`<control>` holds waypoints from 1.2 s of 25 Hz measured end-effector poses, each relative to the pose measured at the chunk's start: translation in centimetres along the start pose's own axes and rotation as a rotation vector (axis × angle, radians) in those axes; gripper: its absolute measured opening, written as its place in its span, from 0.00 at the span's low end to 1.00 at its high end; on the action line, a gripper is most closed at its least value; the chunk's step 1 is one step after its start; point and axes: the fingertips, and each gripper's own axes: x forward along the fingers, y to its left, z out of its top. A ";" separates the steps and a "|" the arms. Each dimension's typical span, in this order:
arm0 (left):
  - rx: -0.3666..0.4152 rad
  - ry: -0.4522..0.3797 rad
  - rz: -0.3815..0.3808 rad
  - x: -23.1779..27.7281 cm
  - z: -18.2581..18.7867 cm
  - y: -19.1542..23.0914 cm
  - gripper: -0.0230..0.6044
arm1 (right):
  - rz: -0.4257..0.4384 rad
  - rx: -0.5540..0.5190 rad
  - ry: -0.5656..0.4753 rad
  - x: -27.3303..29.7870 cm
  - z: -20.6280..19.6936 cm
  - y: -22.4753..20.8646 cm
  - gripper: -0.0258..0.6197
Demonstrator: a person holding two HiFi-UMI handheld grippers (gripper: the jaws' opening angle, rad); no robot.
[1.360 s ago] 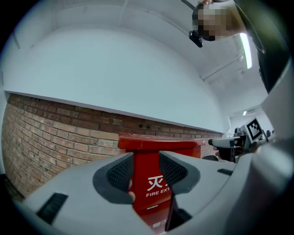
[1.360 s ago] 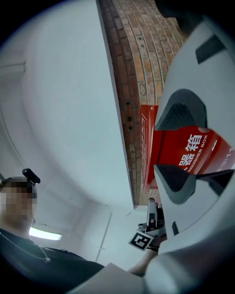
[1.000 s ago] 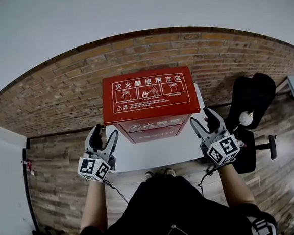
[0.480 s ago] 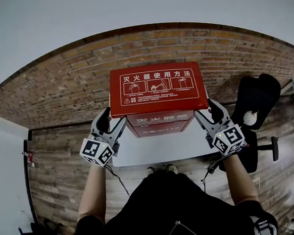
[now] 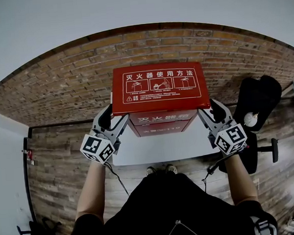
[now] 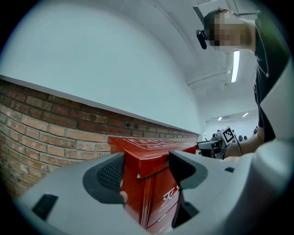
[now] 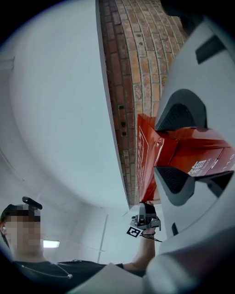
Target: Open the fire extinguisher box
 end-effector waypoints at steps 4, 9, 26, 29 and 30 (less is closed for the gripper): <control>-0.013 -0.004 -0.006 -0.1 1.4 0.0 0.59 | 0.018 0.007 -0.016 -0.1 1.4 -0.1 0.43; -0.020 -0.023 -0.038 0.4 4.7 0.1 0.58 | 0.063 0.039 -0.056 0.0 5.1 -0.6 0.43; 0.009 -0.171 0.019 7.2 16.2 5.8 0.54 | 0.040 -0.008 -0.196 8.1 17.2 -6.2 0.43; 0.010 -0.168 0.038 8.7 16.9 7.0 0.54 | 0.037 0.004 -0.200 9.8 18.0 -7.4 0.43; 0.010 -0.163 0.044 9.3 17.1 7.5 0.54 | 0.033 0.008 -0.199 10.4 18.2 -7.8 0.43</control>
